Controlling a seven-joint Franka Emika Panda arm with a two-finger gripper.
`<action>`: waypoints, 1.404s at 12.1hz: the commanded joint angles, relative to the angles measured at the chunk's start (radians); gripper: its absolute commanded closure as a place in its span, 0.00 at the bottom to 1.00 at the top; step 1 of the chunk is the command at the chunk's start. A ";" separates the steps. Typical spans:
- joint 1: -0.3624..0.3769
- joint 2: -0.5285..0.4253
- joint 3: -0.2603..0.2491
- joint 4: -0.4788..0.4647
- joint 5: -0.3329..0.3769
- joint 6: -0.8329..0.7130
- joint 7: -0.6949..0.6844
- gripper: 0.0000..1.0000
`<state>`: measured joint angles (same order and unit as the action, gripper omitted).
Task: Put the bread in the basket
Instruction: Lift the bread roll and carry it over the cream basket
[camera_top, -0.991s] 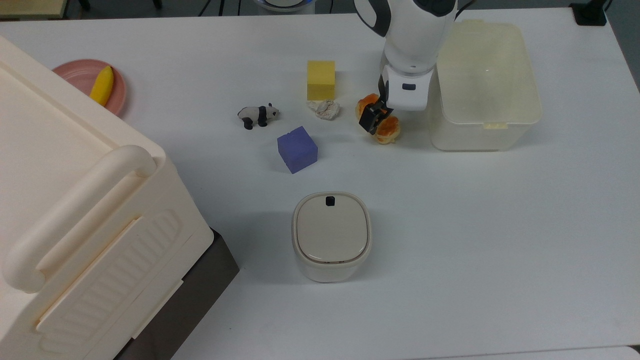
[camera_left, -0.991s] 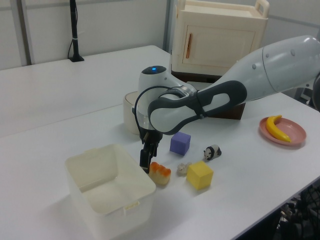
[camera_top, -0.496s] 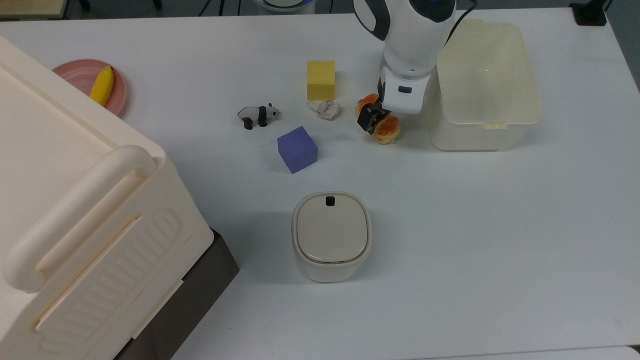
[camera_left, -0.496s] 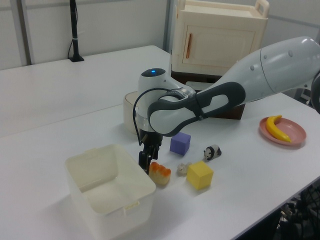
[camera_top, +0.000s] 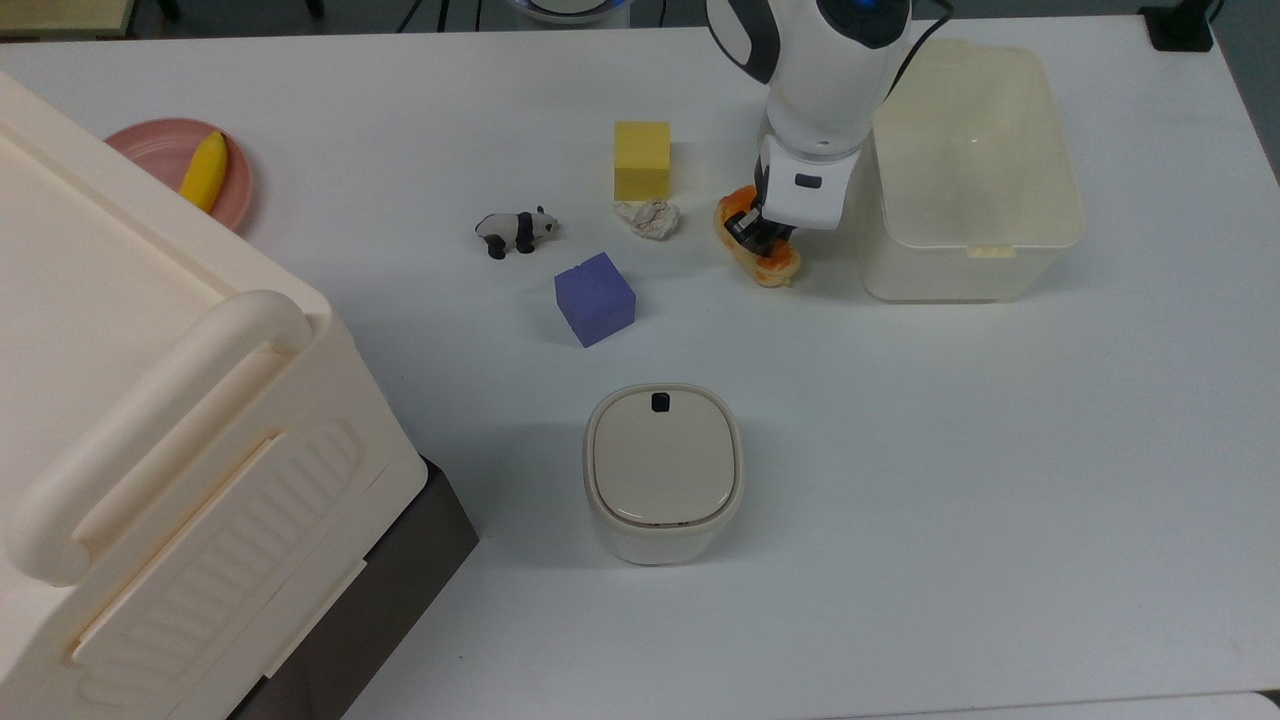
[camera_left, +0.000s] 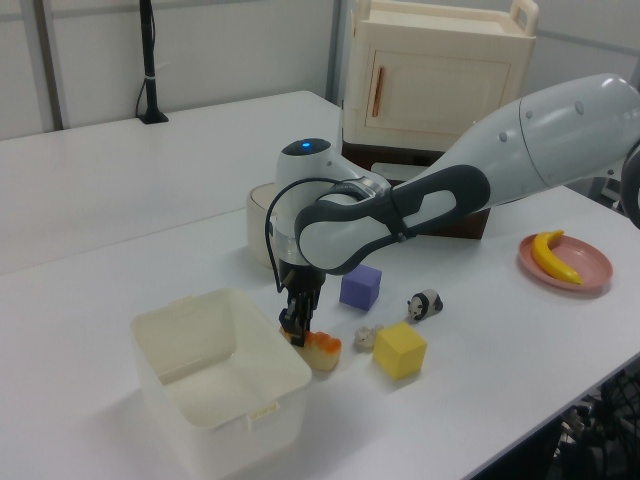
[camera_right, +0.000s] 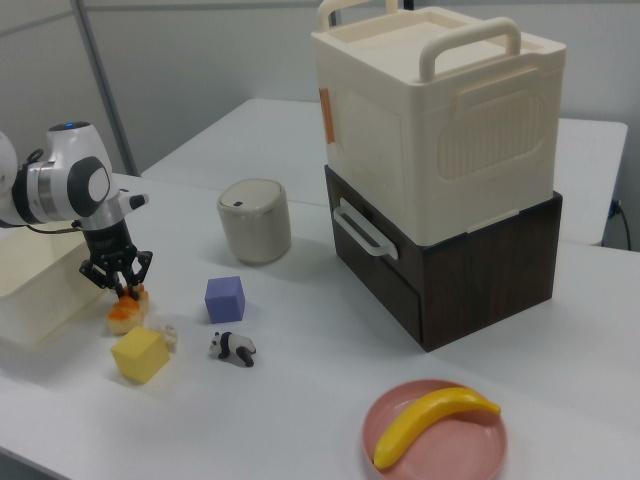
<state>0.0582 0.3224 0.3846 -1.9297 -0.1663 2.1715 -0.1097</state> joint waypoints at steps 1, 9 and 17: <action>0.005 -0.019 -0.006 -0.020 0.007 -0.005 0.010 1.00; -0.049 -0.129 -0.012 0.234 0.016 -0.306 0.015 1.00; 0.080 -0.161 0.039 0.336 0.094 -0.364 0.235 1.00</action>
<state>0.1042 0.1701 0.4069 -1.5963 -0.0853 1.8194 0.0227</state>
